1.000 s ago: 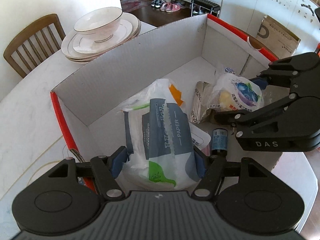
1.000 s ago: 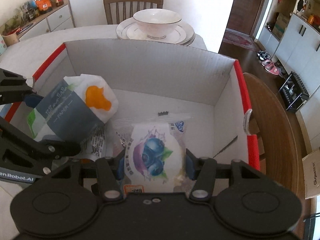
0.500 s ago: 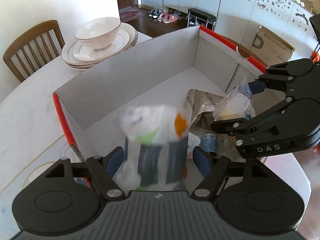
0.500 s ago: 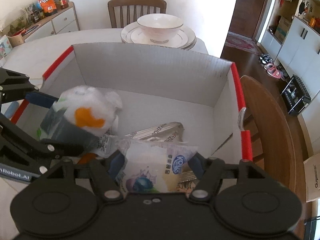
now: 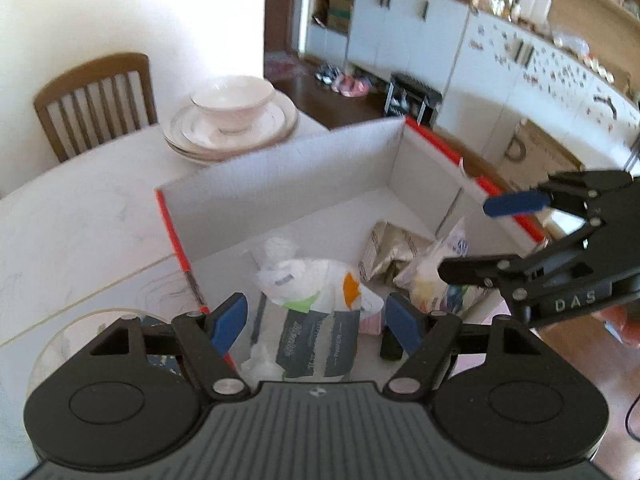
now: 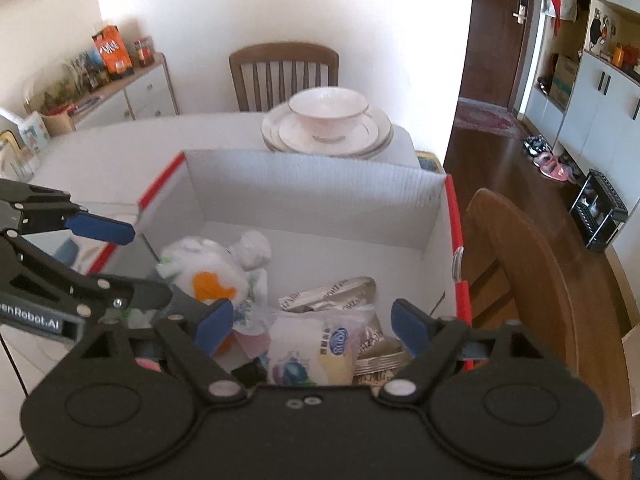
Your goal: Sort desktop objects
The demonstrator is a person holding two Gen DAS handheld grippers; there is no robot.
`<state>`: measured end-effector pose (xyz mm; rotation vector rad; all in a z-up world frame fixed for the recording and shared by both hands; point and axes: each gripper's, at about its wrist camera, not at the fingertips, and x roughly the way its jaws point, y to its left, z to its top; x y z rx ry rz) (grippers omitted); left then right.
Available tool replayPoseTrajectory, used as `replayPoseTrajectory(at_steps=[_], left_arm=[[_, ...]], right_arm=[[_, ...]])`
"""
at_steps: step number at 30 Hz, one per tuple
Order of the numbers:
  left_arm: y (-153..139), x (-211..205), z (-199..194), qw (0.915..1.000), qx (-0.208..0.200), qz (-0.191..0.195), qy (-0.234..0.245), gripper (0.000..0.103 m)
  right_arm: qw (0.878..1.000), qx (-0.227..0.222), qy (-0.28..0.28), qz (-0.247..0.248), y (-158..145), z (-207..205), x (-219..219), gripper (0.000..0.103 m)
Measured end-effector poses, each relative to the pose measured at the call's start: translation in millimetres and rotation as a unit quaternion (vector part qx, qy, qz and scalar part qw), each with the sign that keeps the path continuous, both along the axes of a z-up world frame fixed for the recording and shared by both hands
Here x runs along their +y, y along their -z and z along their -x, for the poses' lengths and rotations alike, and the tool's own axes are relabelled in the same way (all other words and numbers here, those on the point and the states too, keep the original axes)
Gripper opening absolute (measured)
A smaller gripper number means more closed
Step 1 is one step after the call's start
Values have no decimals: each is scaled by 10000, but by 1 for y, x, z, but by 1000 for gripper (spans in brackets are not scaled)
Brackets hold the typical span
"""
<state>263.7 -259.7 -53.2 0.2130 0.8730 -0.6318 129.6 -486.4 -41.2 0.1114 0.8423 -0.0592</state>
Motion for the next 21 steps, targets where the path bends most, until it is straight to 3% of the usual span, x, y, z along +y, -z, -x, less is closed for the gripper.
replayPoseTrajectory(at_steps=[16,20,21], left_arm=[[-31,24,45,9991,-238,359,36,76],[-35,30,57,9980,-524,355,-83,76],[-36,32,60,9976,-590,344,-105,80]], right_arm=[[9991,-348,-11,-239,-25,34,28,90],[9987,-474,24,-172,-26,42,36,93],[9986,-503,16,-165,-27,44,38,93]])
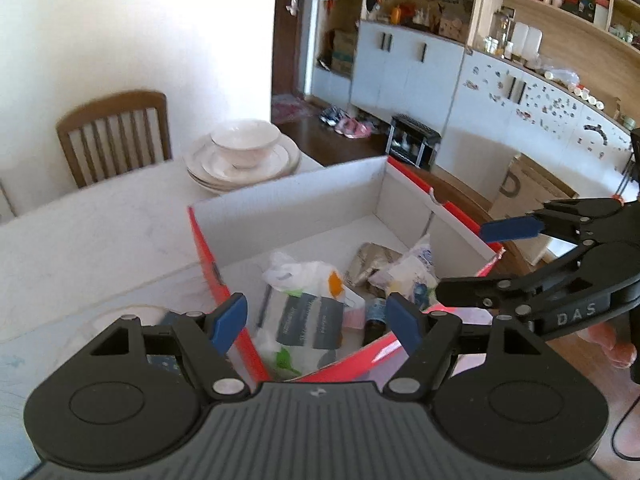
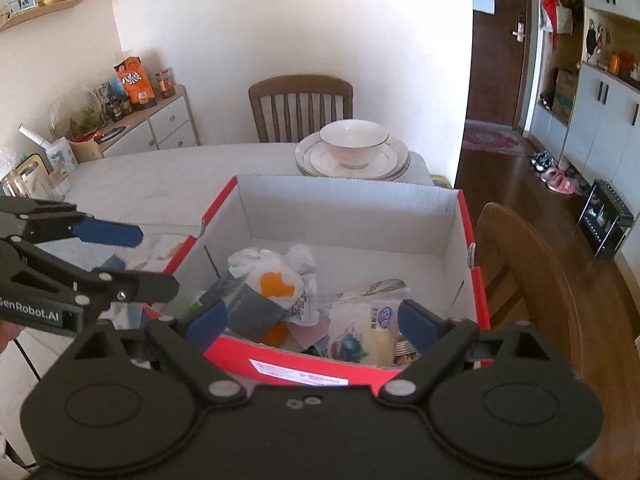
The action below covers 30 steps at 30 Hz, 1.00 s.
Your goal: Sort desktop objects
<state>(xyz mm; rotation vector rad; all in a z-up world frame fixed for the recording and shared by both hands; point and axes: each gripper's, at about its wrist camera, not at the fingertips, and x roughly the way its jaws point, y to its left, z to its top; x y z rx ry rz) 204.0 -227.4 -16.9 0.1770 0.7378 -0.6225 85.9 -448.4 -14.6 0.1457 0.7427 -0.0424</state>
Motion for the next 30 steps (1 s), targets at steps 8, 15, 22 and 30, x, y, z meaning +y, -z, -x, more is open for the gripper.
replayPoseTrajectory(at_steps=[8,15,22,30], left_arm=[[-5,13,8,9998,-154,74,-79,89],[2,19,11,10000,-35,52,-21,103],[3,27,18,9999,-39,92,-72,103],[0,33,28,9995,-257,151,-85,103]], right_arm=[[9997,-224,57,-96,-3,15,8,102],[9992,-339,182,-144,-4,23,11,103],[9980,-608,146,-7,-5,35,23,103],[9958,-892,222,-9,-8,46,31,103]])
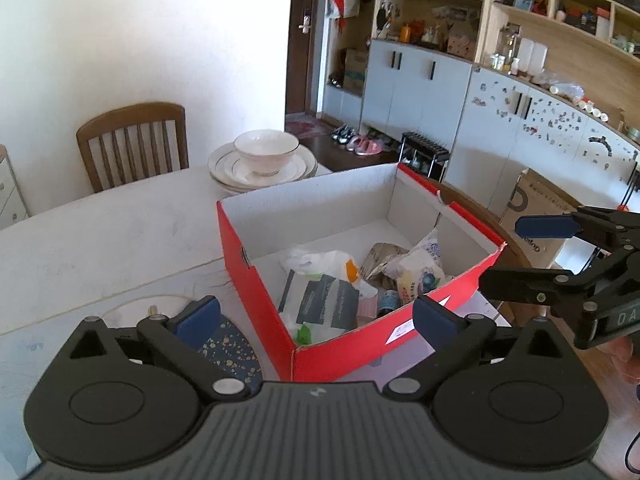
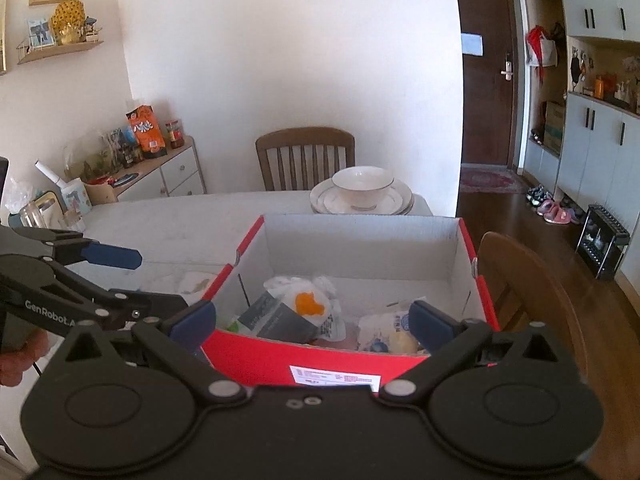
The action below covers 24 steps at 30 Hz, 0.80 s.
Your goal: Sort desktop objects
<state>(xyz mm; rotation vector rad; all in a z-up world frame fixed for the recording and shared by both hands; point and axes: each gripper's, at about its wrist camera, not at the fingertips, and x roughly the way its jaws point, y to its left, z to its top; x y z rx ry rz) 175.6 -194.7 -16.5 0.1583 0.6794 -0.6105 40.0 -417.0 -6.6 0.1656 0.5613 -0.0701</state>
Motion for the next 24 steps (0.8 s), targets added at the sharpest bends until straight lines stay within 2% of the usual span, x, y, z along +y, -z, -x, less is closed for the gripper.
replayPoseTrajectory(at_steps=[5,24], left_arm=[[-3,-3,7,9994,-305,-178,40,103],[-4,2,14,9987,-445,-141,194,103]], right_arm=[[10000,-37,33,61,2,2,3,103],[9999,-34,88,57,5,3,11,103]])
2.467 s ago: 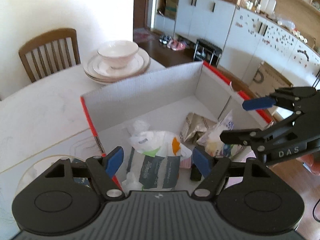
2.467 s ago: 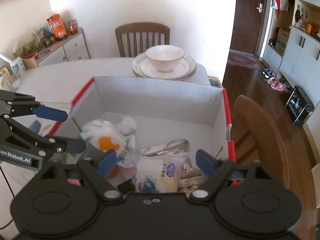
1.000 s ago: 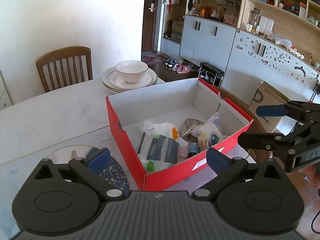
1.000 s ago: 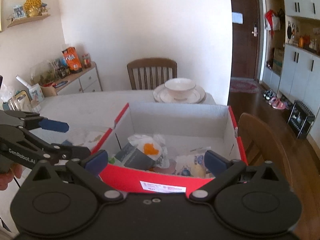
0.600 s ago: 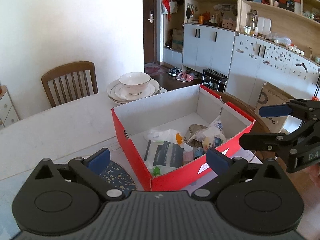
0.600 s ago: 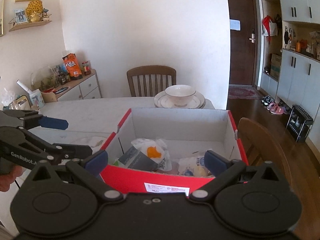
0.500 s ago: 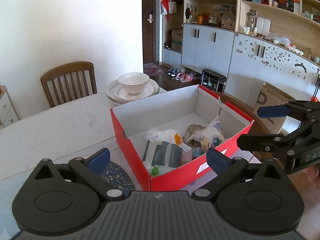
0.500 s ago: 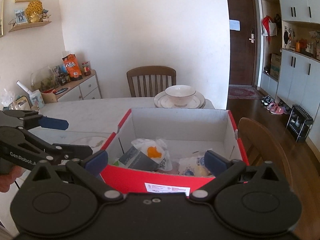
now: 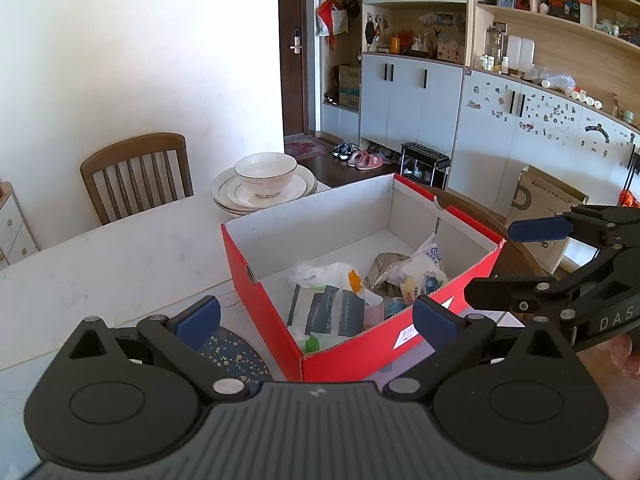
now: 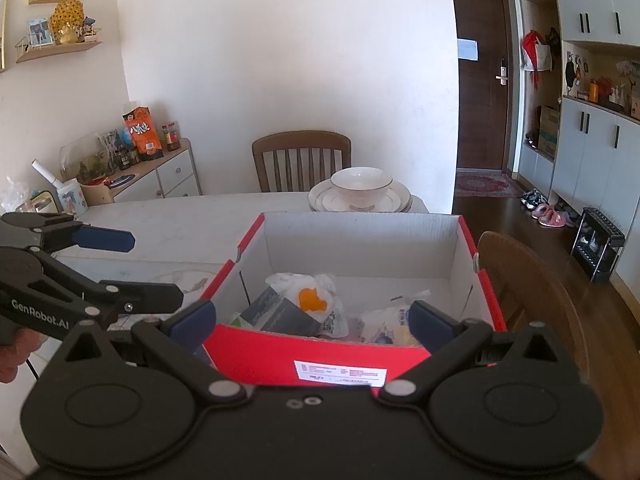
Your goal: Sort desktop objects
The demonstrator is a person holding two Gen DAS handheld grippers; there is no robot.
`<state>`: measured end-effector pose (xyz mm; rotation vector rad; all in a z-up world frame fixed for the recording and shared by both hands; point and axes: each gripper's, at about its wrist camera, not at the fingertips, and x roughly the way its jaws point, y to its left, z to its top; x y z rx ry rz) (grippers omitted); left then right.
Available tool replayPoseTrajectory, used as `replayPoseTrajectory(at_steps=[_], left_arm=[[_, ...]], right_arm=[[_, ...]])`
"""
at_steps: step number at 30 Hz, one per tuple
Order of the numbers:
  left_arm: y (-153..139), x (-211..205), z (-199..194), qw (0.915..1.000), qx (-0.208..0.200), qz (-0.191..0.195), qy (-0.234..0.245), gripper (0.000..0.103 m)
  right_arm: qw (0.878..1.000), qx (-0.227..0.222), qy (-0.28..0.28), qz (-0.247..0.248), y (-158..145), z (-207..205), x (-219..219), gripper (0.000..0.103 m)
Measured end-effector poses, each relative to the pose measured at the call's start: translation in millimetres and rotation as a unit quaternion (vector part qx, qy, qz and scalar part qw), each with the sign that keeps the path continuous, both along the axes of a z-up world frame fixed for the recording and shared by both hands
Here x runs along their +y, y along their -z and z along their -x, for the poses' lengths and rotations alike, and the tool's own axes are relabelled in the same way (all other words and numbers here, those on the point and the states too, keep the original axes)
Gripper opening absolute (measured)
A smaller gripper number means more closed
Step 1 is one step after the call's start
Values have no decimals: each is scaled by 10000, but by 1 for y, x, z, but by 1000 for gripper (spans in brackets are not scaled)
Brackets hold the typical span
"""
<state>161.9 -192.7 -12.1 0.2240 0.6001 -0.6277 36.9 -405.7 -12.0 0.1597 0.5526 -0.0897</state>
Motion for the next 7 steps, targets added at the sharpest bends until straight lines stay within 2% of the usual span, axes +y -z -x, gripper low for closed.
replayPoseTrajectory(at_steps=[7], left_arm=[[-1,10,-3,10000,40,55,30,103]], right_arm=[[9999,52,84,-22,2,-3,9,103]])
